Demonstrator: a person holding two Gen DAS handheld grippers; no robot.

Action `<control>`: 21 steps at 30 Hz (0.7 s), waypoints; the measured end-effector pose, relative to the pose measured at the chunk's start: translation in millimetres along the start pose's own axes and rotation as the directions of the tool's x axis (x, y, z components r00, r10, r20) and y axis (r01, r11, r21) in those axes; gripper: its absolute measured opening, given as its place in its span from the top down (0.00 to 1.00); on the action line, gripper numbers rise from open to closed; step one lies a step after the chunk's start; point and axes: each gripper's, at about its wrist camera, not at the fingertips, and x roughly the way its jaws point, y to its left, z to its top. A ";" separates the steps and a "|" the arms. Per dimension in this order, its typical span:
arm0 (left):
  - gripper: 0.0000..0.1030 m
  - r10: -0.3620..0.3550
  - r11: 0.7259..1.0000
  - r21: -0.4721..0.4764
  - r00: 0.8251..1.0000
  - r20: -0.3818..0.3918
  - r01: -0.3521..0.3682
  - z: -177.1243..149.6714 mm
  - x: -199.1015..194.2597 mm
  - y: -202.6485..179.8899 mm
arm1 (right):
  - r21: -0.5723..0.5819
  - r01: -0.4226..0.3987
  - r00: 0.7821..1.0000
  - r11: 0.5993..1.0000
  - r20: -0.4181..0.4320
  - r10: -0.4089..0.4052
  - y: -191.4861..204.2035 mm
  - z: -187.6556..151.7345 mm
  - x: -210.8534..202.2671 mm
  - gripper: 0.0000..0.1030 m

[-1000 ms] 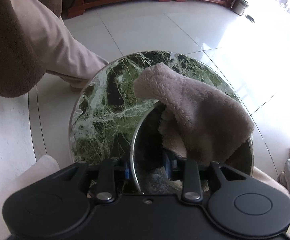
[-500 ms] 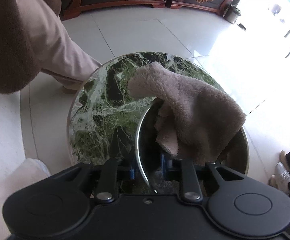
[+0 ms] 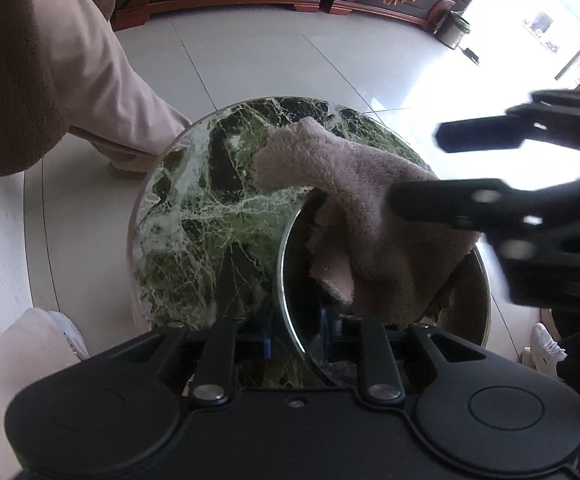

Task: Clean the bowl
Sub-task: 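Scrub bowl interior with towel, right gripper, while left gripper holds rim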

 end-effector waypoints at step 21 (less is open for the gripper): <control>0.79 0.032 0.999 0.027 0.999 -0.012 -0.031 0.9 -0.7 -6.0 | 0.046 -0.047 0.997 0.998 -0.057 0.049 -15.0 -14.3 11.5 0.79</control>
